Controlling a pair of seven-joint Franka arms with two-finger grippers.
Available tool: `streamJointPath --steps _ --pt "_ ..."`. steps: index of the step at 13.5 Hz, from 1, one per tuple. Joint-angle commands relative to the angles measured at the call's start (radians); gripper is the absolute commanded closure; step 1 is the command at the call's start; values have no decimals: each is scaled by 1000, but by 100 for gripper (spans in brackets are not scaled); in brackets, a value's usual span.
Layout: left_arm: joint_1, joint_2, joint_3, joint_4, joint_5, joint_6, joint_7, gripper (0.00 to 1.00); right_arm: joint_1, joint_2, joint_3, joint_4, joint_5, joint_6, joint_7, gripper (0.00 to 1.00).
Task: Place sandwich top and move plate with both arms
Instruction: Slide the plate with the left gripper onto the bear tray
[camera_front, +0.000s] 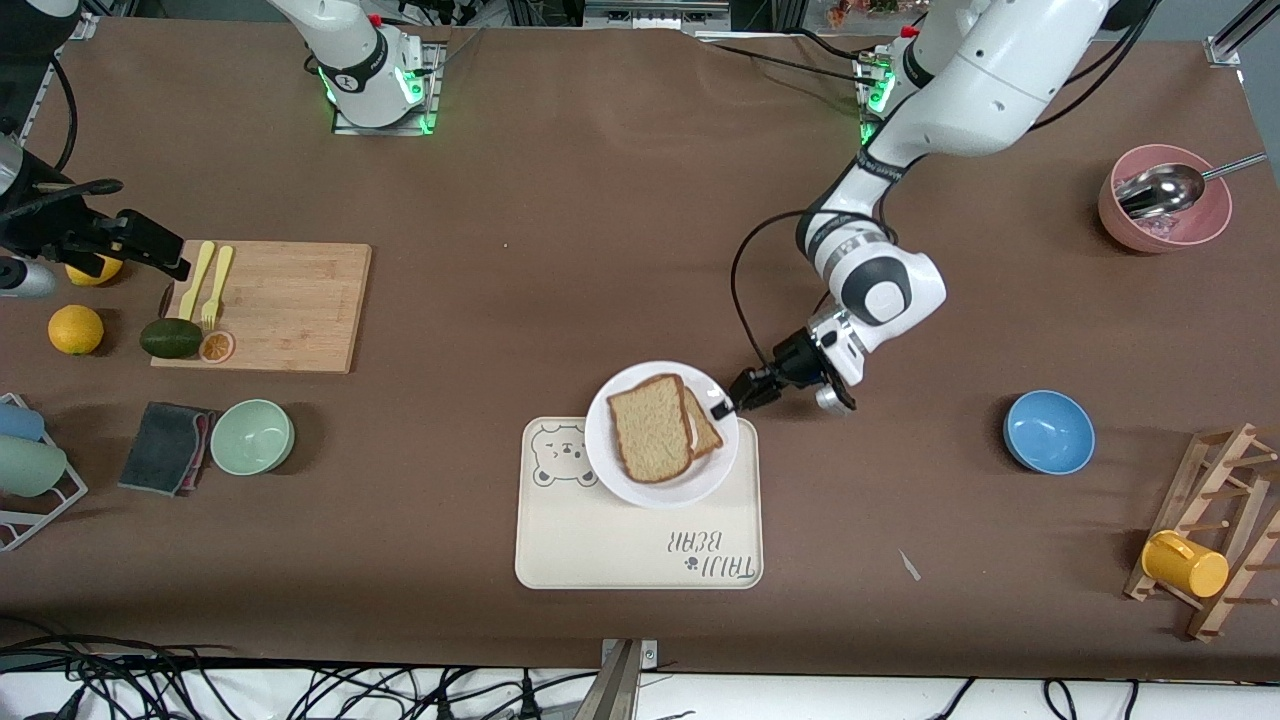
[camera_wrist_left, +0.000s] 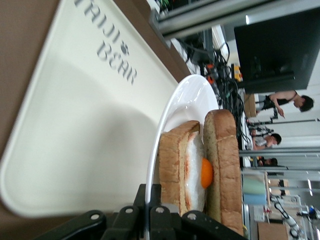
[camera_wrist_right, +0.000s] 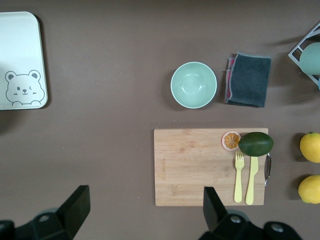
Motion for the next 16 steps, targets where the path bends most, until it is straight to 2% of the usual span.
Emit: streamJointPath --steps 1,4,6,16 --pt "-15 128 -6 198 -22 67 -32 100 -4 -11 2 -8 16 -1 5 0" --pt "-42 208 -5 313 -21 143 -57 100 -4 -11 2 -8 16 -1 5 0" --pt "-65 242 -4 350 -21 172 -66 100 -4 -11 2 -8 16 -1 5 0" --pt "-115 242 31 352 -19 202 -95 100 -4 -11 0 -8 16 -1 5 0"
